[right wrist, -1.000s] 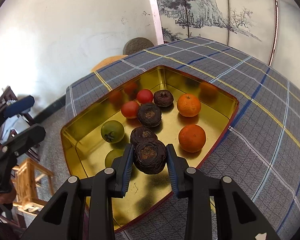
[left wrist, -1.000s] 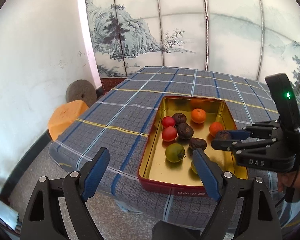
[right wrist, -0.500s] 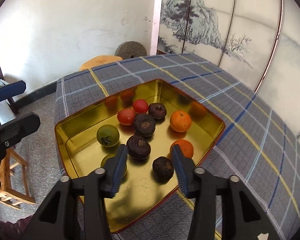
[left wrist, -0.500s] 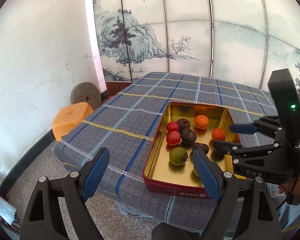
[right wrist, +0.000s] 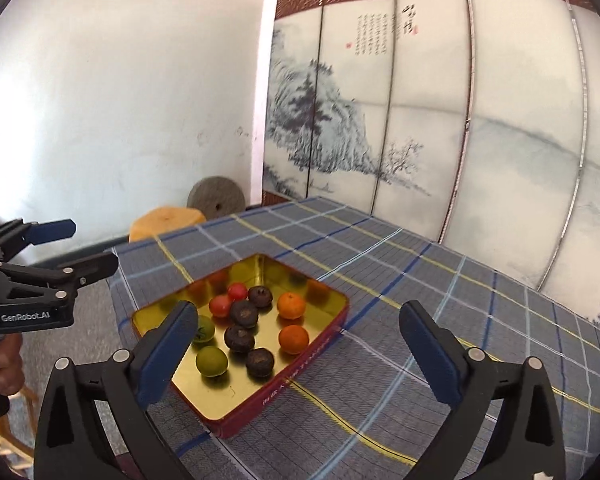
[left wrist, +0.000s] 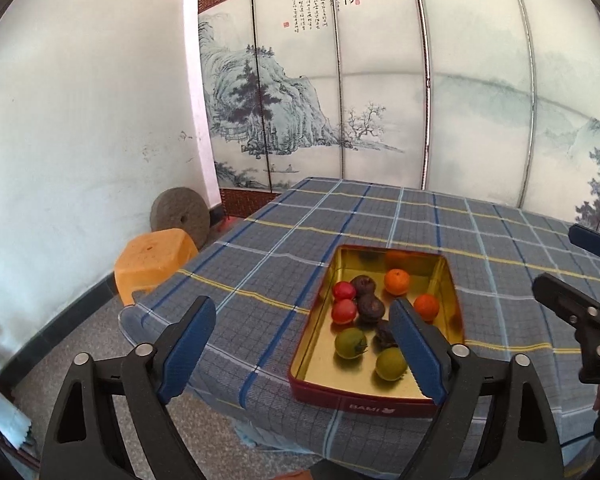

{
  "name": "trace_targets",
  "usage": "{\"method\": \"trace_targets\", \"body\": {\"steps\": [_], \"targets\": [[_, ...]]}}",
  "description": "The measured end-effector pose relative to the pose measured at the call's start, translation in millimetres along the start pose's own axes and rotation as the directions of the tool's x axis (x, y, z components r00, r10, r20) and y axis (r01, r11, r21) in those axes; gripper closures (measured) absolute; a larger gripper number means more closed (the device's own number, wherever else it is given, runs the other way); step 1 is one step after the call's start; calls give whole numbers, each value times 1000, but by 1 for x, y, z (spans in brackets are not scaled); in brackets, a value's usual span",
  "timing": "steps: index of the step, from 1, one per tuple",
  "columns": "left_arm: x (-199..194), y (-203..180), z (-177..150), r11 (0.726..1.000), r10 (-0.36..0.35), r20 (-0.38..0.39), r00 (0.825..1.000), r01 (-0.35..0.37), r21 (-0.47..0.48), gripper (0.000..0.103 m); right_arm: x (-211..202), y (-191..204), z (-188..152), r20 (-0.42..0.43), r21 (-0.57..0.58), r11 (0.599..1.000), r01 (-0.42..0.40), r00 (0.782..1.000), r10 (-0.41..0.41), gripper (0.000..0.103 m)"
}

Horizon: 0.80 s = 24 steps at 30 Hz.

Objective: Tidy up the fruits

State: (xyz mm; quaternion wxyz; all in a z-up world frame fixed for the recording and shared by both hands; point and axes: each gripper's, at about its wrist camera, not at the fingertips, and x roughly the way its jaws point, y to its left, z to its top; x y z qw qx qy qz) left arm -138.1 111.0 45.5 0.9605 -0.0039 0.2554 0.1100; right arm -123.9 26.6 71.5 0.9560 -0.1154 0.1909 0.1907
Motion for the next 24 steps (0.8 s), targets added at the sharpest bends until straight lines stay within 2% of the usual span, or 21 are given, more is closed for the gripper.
{"method": "trace_targets", "body": {"steps": [7,12,24], "targets": [[-36,-13,10,999,-14,81,997,11,38,3,-41,-4,0,53,4,1000,31,998,-31,0],[-61,-22,13,997,-35,130,991,26,68,1,-60,-6,-1,79,16,999,29,996,-30,0],[-91,-32,15,993,-104,122,987,95,77,0,-92,-2,-2,116,10,999,41,992,-42,0]]}}
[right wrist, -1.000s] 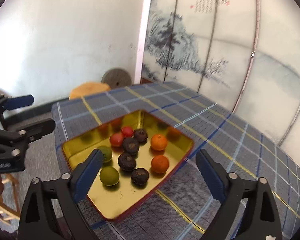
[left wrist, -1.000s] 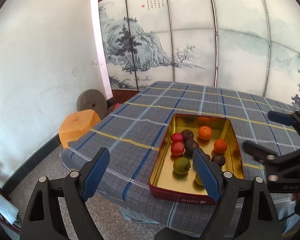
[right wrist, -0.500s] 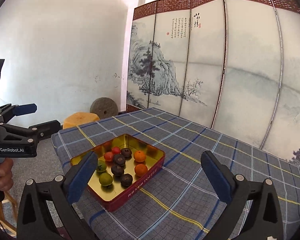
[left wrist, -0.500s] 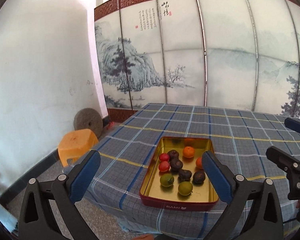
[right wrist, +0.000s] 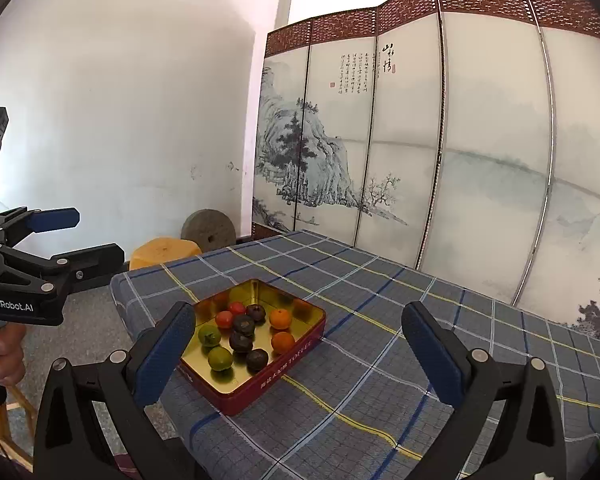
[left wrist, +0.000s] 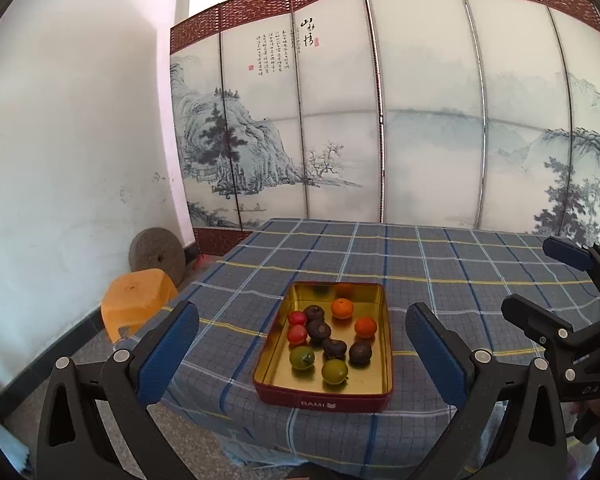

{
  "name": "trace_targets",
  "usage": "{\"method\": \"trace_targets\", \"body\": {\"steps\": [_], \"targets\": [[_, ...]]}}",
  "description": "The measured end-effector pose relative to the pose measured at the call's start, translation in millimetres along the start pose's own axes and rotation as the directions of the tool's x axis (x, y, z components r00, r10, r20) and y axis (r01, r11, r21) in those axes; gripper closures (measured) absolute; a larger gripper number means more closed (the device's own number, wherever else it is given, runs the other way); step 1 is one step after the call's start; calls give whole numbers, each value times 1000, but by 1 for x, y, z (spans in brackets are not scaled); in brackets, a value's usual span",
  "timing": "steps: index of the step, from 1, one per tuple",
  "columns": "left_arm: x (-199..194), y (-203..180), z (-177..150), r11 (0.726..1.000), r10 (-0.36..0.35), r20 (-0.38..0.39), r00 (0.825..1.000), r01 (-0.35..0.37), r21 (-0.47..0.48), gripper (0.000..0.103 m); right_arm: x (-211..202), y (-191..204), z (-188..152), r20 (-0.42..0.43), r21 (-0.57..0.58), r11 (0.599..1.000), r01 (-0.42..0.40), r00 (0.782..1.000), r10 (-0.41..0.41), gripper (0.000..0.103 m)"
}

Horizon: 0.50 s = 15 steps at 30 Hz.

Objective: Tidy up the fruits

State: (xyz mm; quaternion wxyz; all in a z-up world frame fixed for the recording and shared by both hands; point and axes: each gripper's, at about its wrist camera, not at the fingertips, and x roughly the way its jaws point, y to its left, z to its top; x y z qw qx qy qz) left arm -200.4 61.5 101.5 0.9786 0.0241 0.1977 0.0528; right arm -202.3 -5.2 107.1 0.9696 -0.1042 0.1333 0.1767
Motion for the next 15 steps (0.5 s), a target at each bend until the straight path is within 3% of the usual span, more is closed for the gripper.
{"method": "trace_targets", "body": {"steps": [15], "targets": [[0,-9,-6,999,-50,-39,998,50,5,0,-5,-3,-3,-7,4,1000,8,1000,-8,0]]}}
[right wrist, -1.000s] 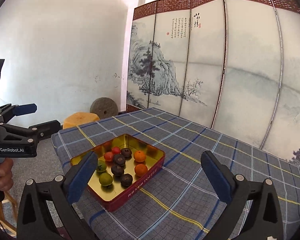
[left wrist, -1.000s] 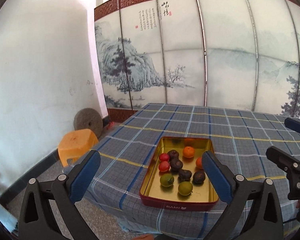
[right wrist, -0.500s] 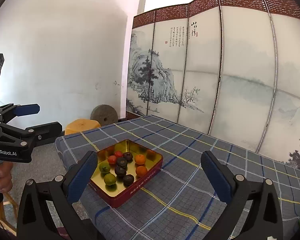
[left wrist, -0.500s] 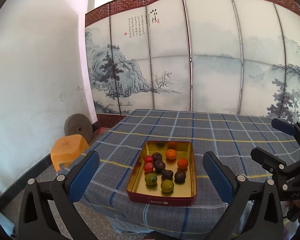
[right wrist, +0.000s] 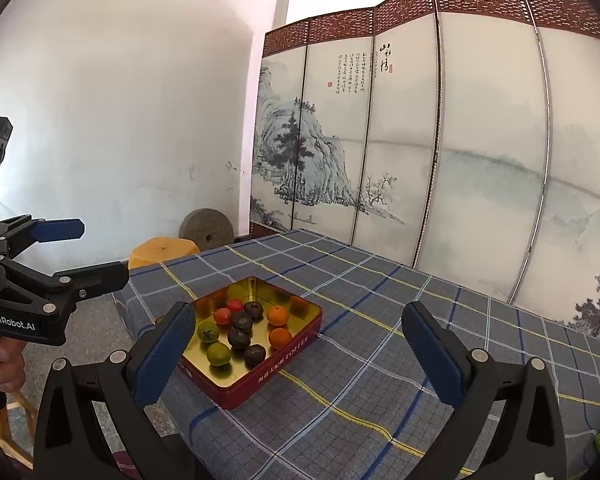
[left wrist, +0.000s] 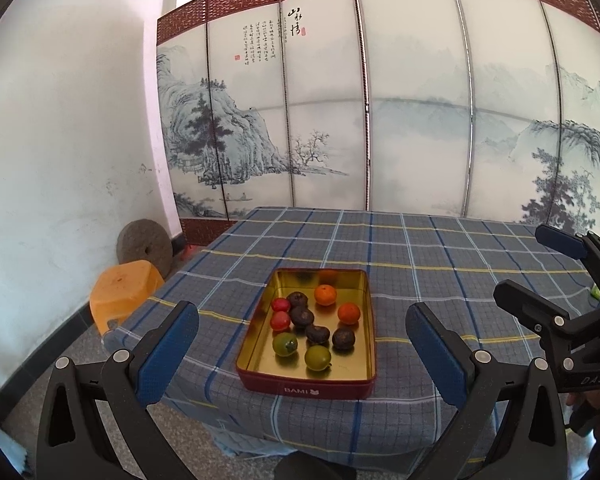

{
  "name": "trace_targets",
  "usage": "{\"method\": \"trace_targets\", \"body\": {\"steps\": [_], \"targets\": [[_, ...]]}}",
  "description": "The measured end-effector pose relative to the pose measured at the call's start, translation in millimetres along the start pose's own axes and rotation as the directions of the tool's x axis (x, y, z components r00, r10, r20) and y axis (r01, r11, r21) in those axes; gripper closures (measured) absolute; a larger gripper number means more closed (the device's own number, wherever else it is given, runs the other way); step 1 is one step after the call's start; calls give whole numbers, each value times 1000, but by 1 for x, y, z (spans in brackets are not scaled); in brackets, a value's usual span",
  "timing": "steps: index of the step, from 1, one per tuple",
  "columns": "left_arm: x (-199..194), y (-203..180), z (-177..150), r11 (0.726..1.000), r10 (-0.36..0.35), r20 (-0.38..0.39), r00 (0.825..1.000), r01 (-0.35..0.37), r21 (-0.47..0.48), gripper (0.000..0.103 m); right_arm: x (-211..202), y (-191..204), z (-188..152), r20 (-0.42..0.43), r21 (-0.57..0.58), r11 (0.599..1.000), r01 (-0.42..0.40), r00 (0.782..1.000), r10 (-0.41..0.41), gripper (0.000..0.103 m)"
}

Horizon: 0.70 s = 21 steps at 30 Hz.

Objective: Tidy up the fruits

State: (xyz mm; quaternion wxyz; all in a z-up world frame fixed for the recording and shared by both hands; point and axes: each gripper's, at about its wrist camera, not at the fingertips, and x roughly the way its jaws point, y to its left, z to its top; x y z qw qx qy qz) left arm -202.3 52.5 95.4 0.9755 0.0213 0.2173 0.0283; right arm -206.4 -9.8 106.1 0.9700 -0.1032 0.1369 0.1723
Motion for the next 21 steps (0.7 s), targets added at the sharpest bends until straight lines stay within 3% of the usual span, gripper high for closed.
{"method": "trace_targets", "body": {"steps": [21], "targets": [[35,-13,-14,998,54,-137,989,-52,19,0,5,-37,-23,-91,92,994,53,995,-45,0]]}}
